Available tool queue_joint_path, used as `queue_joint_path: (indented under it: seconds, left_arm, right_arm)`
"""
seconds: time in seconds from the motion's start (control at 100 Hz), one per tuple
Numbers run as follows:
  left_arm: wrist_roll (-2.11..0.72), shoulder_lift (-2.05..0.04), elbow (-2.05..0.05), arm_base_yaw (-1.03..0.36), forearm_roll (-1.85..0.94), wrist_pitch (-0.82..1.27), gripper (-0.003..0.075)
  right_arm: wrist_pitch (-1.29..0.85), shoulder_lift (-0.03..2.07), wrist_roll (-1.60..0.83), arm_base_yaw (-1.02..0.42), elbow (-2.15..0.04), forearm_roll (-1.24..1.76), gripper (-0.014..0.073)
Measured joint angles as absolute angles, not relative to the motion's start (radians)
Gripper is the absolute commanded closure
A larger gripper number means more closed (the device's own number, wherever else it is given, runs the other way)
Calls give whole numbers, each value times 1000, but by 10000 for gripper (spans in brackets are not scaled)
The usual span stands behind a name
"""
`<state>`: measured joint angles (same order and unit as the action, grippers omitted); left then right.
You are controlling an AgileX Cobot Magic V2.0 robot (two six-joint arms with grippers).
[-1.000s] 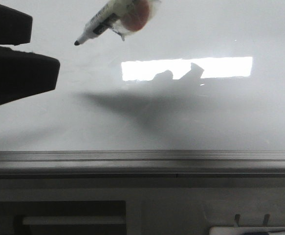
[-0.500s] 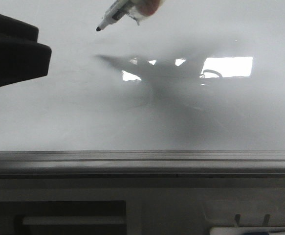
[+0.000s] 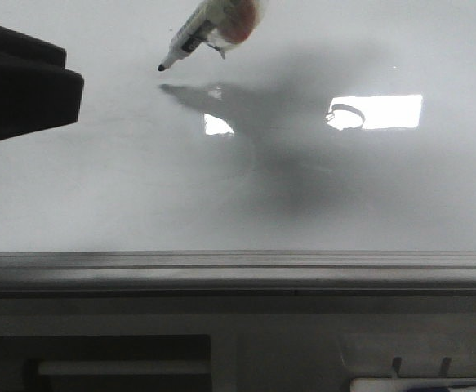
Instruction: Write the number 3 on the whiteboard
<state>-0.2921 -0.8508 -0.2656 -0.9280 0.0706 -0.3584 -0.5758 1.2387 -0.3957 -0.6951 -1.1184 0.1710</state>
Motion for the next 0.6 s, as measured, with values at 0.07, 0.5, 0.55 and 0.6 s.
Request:
queue_joint_path:
  seconds: [0.07,0.5,0.55,0.6]
  left_arm:
    - [-292,-851,-266,-928,71,-358,587]
    - [-292,-851,-266,-928,71,-358,587]
    - [-292,-851,-266,-928,71,-358,587]
    - [-292,-851,-266,-928,71,-358,587]
  right_arm:
    - [-576,1240,-396,-683,-1118,169,656]
    - [-589,1240,-396,-601,-1122,205,654]
    - [-603,1238,-396,-590,-1124,213,654]
    - [-622,1232,-396,-578,-1126,217,652]
